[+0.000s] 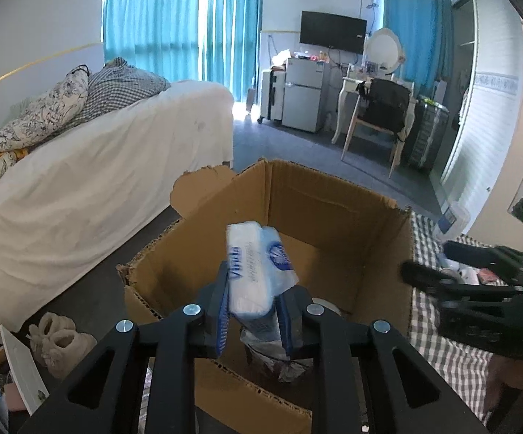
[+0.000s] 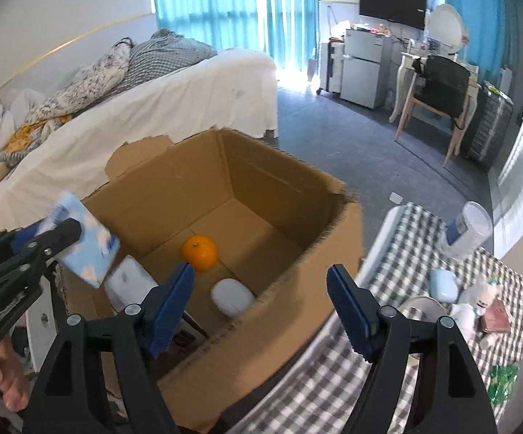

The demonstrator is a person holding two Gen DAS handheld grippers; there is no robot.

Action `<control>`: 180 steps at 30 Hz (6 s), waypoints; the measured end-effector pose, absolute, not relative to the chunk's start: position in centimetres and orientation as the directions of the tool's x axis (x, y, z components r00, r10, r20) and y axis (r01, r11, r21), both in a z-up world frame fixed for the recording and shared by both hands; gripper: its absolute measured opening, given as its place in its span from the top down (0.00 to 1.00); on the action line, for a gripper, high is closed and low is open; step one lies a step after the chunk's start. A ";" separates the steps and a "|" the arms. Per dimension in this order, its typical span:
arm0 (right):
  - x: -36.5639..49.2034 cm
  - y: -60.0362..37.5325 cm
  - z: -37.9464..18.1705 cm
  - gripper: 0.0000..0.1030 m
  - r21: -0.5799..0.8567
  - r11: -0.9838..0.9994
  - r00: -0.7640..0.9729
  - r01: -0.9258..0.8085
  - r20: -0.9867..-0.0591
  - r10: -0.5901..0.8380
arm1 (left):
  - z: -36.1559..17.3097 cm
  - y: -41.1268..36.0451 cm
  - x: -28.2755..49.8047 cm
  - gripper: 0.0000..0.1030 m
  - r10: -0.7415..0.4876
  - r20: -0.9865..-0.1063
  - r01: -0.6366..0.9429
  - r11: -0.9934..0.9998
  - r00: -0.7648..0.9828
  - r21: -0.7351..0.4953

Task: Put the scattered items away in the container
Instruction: 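Move both grippers back over the table, then grasp the tape roll with the left gripper while the right gripper grasps the white bottle, then carry the white bottle into the box and open the right gripper while the left gripper holds the tape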

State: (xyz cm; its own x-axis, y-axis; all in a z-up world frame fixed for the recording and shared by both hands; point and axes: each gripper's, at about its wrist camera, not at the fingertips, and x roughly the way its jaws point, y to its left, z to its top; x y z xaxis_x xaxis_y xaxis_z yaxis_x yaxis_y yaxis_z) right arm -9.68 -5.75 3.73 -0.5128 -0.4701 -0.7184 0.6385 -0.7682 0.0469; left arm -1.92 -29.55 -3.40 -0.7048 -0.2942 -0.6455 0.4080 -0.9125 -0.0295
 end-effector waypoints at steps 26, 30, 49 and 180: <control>-11.2 11.5 5.7 0.16 0.051 -0.915 -0.656 0.401 -0.682 -0.325 | -1.2 -16.7 -5.6 0.00 -0.212 -0.573 0.240 -0.970 -0.791 0.027; -11.5 15.7 5.8 0.07 0.023 -0.945 -0.684 0.325 -0.685 -0.251 | -1.8 -13.4 -6.7 0.00 -0.174 -0.590 0.195 -0.980 -0.788 0.028; -12.0 26.1 2.0 0.04 0.059 -0.984 -0.664 0.169 -0.731 -0.158 | -6.2 -2.8 -11.6 0.00 -0.056 -0.630 0.006 -0.997 -0.775 0.081; -11.2 5.9 4.1 0.69 -0.039 -0.972 -0.691 0.230 -0.710 -0.135 | 1.4 -21.9 -2.4 0.93 -0.202 -0.530 0.271 -0.961 -0.824 -0.055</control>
State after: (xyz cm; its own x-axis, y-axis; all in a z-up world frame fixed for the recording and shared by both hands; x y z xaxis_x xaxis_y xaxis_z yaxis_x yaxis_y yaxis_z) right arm -11.17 5.94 4.10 -0.6913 -0.1348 -0.7099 0.2298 -0.9725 -0.0391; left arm -2.39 -21.85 1.37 -0.8238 -0.2022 -0.5295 0.2712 -0.9609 -0.0550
